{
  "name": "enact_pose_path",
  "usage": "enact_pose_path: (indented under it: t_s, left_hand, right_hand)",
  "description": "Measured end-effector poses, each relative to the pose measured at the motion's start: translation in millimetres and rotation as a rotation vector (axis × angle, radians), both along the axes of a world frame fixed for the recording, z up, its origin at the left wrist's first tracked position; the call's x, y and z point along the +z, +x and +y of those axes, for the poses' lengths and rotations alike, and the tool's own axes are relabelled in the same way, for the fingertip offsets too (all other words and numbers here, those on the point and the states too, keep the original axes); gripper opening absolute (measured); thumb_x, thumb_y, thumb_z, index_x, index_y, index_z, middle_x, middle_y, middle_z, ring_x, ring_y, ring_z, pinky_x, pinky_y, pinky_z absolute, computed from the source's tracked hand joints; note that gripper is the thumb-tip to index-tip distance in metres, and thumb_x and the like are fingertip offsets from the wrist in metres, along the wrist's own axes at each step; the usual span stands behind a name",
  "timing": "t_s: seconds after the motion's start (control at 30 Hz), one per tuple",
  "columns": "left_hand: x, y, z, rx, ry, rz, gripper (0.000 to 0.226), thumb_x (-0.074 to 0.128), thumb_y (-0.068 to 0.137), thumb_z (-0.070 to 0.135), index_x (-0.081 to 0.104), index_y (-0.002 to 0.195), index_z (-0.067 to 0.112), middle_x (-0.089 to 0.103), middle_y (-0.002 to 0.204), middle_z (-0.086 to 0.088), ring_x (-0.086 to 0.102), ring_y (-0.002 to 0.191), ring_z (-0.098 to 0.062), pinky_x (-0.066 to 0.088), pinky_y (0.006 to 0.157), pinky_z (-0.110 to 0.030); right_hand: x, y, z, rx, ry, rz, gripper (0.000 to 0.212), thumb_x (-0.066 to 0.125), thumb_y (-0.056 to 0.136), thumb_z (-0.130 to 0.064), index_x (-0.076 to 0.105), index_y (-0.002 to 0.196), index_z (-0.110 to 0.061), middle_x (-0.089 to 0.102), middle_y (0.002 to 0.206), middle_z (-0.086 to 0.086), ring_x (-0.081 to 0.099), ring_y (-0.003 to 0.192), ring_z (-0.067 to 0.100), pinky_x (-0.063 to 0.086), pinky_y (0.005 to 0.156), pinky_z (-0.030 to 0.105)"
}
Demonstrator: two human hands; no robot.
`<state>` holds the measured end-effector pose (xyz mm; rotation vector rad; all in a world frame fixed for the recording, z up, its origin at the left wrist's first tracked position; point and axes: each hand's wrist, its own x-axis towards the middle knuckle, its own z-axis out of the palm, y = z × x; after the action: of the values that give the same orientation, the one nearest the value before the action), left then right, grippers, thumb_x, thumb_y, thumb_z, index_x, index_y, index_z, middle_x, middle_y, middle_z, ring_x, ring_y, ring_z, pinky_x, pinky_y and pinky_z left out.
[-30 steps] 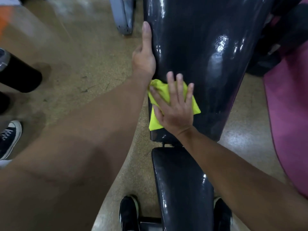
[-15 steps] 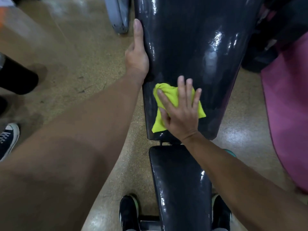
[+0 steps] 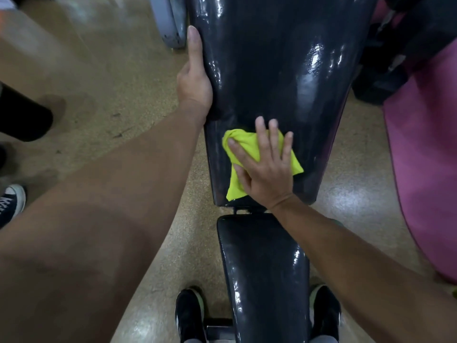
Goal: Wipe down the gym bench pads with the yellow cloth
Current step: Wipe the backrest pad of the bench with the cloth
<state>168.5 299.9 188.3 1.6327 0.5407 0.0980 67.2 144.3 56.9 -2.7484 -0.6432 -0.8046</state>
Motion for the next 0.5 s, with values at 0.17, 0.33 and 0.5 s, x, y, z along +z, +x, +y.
enact_pose_path:
  t_s: [0.17, 0.33, 0.5]
  left_hand:
    - [6.2, -2.0, -0.8, -0.012, 0.026, -0.001, 0.048, 0.038, 0.100, 0.075, 0.069, 0.086, 0.041, 0.072, 0.100, 0.021, 0.065, 0.108, -0.005, 0.043, 0.119, -0.036]
    - [2.3, -3.2, -1.1, -0.016, 0.027, 0.011, 0.055, 0.040, 0.098, 0.078, 0.075, 0.089, 0.036, 0.079, 0.100, 0.015, 0.070, 0.105, -0.006, 0.049, 0.113, -0.035]
    - [4.4, -3.9, -1.3, -0.017, -0.003, 0.025, 0.057, 0.039, 0.097, 0.080, 0.074, 0.094, 0.035, 0.078, 0.105, 0.013, 0.070, 0.107, -0.008, 0.050, 0.113, -0.037]
  right_hand:
    - [-10.2, -6.3, -32.3, 0.023, -0.052, 0.027, 0.054, 0.038, 0.108, -0.050, 0.029, 0.160, -0.039, 0.014, 0.167, 0.023, 0.012, 0.157, 0.041, 0.003, 0.128, 0.060]
    - [-3.8, 3.4, -32.7, -0.266, 0.183, 0.016, 0.057, 0.042, 0.103, -0.048, 0.037, 0.158, -0.031, 0.025, 0.163, 0.032, 0.020, 0.152, 0.052, 0.009, 0.124, 0.069]
    - [-3.5, -10.3, 4.9, -0.270, 0.244, 0.069, 0.058, 0.041, 0.103, -0.047, 0.034, 0.158, -0.032, 0.023, 0.163, 0.035, 0.018, 0.153, 0.053, 0.006, 0.125, 0.068]
